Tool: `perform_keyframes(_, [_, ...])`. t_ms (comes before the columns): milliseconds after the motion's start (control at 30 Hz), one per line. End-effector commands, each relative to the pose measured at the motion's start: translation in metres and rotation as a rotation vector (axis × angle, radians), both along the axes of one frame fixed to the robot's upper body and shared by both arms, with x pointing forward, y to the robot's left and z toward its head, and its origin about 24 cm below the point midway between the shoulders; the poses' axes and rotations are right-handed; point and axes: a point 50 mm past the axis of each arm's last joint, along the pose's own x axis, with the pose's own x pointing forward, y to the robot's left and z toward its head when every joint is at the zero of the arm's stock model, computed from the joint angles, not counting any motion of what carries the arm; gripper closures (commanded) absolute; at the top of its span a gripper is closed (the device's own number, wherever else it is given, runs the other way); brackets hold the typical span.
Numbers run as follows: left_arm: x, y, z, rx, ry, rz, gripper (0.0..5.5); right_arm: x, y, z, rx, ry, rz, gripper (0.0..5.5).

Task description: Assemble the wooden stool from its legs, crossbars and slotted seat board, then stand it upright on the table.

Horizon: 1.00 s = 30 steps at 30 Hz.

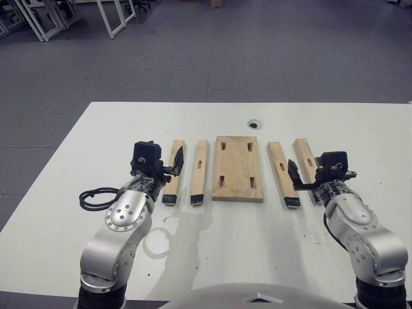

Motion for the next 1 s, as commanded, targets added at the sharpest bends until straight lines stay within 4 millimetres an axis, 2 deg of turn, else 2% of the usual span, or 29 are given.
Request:
perform_keyframes(33, [0.0015,-0.0019,-0.0083,0.041,0.065,-0.013,1.59,-0.0032,0.001,-0.0006,0.018,-0.006,-0.004,0.79])
perform_keyframes(133, [0.0007,0.0002,-0.0112,0.049,0.082,0.009,1.59,-0.0026,0.0005,-0.002,0.017,-0.002,-0.011,1.34])
perform_keyframes(700, [0.0032,0.0008,-0.0119,0.088,0.063,0.023,1.59,-0.0003,-0.0022,-0.0093,0.03,0.038,0.002,1.34])
perform_keyframes(833, [0.0033,-0.0004,-0.0136,0.009,0.088,0.03,1.59,0.0,-0.0011,-0.0094,0.033,0.035,-0.002,1.34])
perform_keyframes(1000, [0.0016,-0.0053,-0.0151,-0.009,0.101,0.021,1.59,0.0012,-0.0015,-0.0088,0.029,0.032,0.001,1.34])
